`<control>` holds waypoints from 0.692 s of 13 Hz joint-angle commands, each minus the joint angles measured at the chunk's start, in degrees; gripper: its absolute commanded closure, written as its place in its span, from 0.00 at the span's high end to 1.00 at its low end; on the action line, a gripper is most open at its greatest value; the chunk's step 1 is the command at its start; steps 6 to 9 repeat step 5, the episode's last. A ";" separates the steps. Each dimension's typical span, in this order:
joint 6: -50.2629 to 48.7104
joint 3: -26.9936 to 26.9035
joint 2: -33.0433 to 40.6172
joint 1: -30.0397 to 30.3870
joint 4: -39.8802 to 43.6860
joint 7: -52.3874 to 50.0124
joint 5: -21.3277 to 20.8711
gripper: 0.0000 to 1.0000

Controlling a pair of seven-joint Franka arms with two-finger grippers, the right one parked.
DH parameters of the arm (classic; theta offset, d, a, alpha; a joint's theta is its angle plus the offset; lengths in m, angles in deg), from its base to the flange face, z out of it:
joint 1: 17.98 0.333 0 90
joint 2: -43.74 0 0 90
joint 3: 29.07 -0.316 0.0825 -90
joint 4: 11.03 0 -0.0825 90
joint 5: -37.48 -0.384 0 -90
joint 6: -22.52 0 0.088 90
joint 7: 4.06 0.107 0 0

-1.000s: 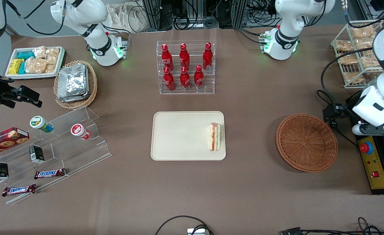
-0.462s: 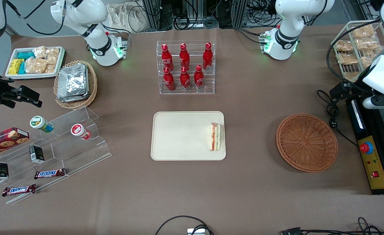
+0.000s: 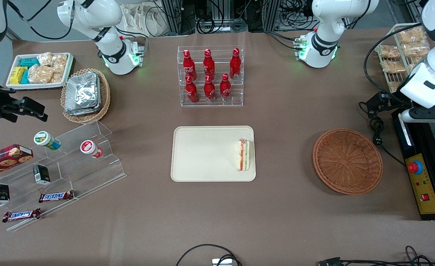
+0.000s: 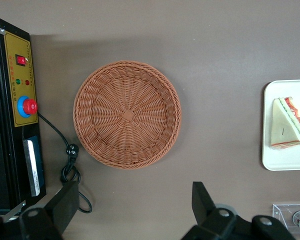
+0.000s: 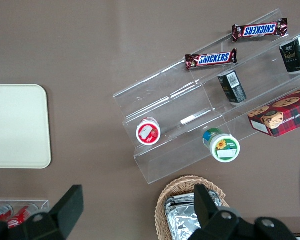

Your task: Place sandwich from basket to tray

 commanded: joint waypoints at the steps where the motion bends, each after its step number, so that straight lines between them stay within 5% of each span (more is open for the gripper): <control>1: 1.08 1.56 0.40 0.96 -0.77 -0.21 -0.93 1.00; 9: 0.99 1.56 0.40 0.96 -0.77 -0.83 -0.23 1.00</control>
